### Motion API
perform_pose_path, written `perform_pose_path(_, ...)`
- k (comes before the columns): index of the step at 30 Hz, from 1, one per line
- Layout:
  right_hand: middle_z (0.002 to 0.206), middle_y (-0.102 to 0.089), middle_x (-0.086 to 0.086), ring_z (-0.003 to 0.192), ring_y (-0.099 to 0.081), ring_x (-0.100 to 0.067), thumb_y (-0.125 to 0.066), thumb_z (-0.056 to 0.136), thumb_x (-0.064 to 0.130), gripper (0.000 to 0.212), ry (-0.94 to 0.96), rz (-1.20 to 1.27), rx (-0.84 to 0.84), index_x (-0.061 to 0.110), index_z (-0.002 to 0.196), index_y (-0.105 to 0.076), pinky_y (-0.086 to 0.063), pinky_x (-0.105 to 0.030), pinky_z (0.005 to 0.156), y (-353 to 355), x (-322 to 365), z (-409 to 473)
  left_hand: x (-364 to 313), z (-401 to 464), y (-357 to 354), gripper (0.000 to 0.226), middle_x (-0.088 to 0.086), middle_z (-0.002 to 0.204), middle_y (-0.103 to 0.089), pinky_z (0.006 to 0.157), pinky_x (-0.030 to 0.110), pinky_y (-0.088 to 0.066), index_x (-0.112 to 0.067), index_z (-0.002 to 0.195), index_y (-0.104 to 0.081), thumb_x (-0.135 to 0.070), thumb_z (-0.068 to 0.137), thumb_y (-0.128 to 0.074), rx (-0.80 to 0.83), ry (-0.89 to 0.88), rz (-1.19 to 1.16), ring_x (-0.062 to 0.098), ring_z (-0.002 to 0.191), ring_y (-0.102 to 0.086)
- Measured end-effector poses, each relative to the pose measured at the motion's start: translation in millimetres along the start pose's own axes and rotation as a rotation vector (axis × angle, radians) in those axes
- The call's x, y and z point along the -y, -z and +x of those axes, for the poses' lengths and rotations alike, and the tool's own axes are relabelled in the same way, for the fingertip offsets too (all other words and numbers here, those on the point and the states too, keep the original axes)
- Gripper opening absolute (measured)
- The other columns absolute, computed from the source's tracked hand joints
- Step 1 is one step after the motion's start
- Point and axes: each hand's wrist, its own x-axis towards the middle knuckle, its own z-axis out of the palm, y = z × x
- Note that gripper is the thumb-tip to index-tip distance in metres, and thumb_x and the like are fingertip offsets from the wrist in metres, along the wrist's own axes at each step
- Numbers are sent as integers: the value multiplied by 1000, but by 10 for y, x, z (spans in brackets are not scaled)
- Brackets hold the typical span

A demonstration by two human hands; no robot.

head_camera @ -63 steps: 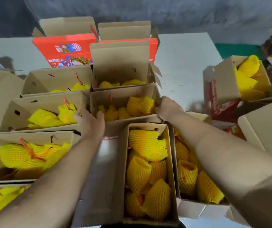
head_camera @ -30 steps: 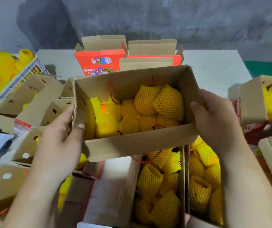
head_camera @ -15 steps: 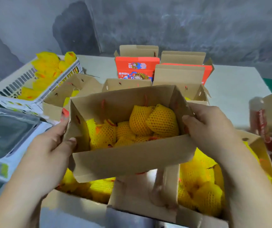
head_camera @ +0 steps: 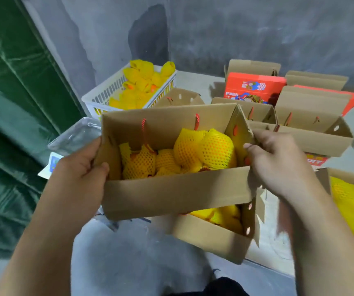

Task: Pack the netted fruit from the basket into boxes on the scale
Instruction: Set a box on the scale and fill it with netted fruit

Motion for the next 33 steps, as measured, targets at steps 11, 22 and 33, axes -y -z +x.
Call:
perform_pose_path(11,90,-74,-3,97,-64,-31,-59,99,20,17,38,-6,132,29,104,-73,-51,-44,84,-1072,583,750,702,781,638,58,-6,81,-75,50,27,-51,-70,101,-67,-15,88,-57,-31,18,1,18,62,-67)
perform_pose_path(22,58,-67,-1,50,-61,-18,-49,84,35,26,-116,69,251,46,100,-67,-47,-32,55,-2110,1292,1887,1306,2209,1114,78,-23,92,-77,75,24,-51,-72,98,-68,5,94,-56,-31,117,-1,-6,76,-67)
perform_pose_path(33,80,-77,13,76,-73,-14,-51,80,29,42,-319,115,99,65,97,-63,-60,-47,82,-3414,1888,1707,2496,3808,1700,73,-17,86,-77,74,49,-60,-72,96,-68,0,94,-56,255,21,45,23,82,-74)
